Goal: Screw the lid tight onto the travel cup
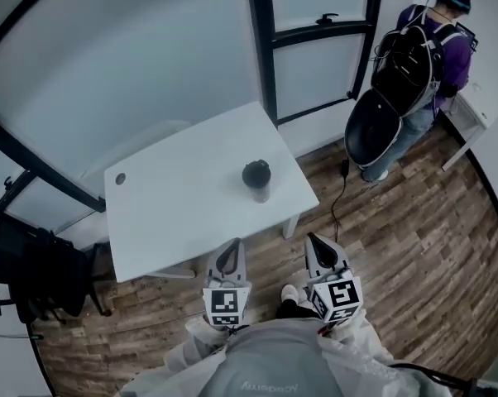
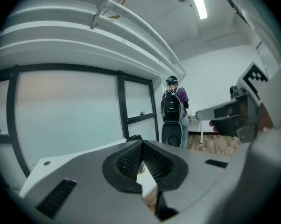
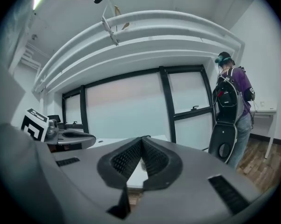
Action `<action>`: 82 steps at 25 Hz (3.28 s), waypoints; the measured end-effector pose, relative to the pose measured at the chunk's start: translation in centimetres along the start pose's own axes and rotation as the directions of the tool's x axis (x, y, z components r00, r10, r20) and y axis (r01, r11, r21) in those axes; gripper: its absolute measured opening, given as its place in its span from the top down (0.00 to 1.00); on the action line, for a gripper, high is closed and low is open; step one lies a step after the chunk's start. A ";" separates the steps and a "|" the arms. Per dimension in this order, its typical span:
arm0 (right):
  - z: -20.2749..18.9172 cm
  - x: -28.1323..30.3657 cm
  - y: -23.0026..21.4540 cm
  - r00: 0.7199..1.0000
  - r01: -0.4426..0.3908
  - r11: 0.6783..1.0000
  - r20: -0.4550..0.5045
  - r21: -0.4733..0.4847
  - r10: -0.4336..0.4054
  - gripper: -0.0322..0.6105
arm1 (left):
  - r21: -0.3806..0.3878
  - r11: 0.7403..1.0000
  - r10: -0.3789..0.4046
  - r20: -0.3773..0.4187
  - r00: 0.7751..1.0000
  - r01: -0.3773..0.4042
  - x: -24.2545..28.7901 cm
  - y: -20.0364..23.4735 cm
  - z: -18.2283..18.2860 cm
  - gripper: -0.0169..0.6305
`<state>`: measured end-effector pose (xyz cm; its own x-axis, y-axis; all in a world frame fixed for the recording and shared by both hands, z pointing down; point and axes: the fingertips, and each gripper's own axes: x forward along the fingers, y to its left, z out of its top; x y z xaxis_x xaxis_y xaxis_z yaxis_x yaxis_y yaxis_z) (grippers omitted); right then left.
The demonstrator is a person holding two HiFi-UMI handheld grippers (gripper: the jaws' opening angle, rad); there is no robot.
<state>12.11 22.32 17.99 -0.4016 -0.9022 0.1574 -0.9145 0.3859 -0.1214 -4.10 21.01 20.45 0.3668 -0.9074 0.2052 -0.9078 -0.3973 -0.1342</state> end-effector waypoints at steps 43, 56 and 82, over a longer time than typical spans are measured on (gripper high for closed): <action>-8.0 25.2 -10.9 0.986 -0.155 0.983 0.074 0.102 0.148 0.91 | -0.151 0.875 -0.460 0.042 0.887 0.460 24.7 4.8 -14.3 0.40; -9.5 26.6 -11.2 0.964 -0.257 0.957 0.112 0.135 0.243 0.91 | -0.015 0.839 -0.541 0.087 0.837 0.544 28.9 2.3 -14.9 0.34; -7.1 29.5 -0.3 0.426 -0.903 0.420 -0.076 -0.084 0.901 0.27 | 0.065 0.634 -0.773 0.099 0.627 0.771 28.5 1.3 -14.6 0.38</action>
<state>0.15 -3.02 29.63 -0.9992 -0.0222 0.0324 -0.0257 0.9935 -0.1109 2.15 -3.34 40.29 0.9516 -0.2755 0.1363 -0.2794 -0.9601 0.0101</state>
